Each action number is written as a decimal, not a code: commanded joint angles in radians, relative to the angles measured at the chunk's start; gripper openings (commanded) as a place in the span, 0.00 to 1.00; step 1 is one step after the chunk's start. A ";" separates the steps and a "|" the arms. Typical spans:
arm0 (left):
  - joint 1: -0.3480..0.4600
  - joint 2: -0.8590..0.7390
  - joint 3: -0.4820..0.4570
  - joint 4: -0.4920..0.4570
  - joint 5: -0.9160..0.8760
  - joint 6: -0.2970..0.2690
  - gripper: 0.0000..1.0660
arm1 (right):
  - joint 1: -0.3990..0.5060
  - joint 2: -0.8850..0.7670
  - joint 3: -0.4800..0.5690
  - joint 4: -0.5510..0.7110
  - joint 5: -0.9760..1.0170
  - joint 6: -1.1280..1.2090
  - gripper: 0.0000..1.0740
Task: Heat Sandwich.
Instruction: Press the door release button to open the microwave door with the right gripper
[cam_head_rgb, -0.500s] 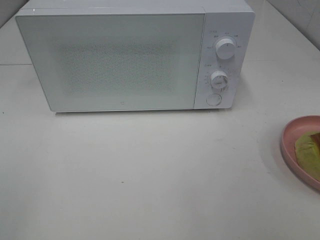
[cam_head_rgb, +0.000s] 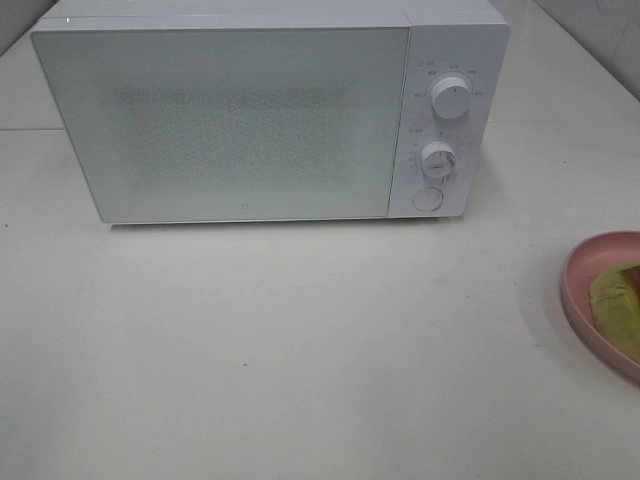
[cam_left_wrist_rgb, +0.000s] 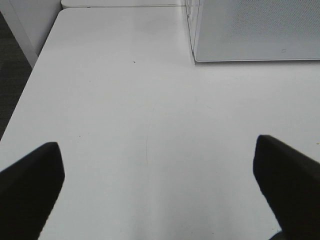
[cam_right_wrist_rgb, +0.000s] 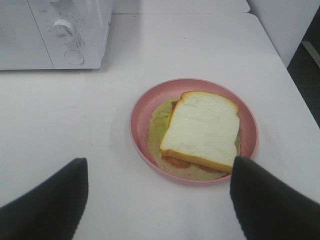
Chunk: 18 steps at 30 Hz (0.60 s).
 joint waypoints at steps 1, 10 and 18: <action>-0.004 -0.029 0.004 0.000 -0.011 -0.004 0.92 | -0.006 -0.029 -0.001 -0.001 -0.001 0.003 0.70; -0.004 -0.029 0.004 0.000 -0.011 -0.004 0.92 | -0.006 0.017 -0.038 0.005 -0.013 0.009 0.70; -0.004 -0.029 0.004 0.000 -0.011 -0.004 0.92 | -0.006 0.125 -0.043 0.006 -0.078 0.009 0.70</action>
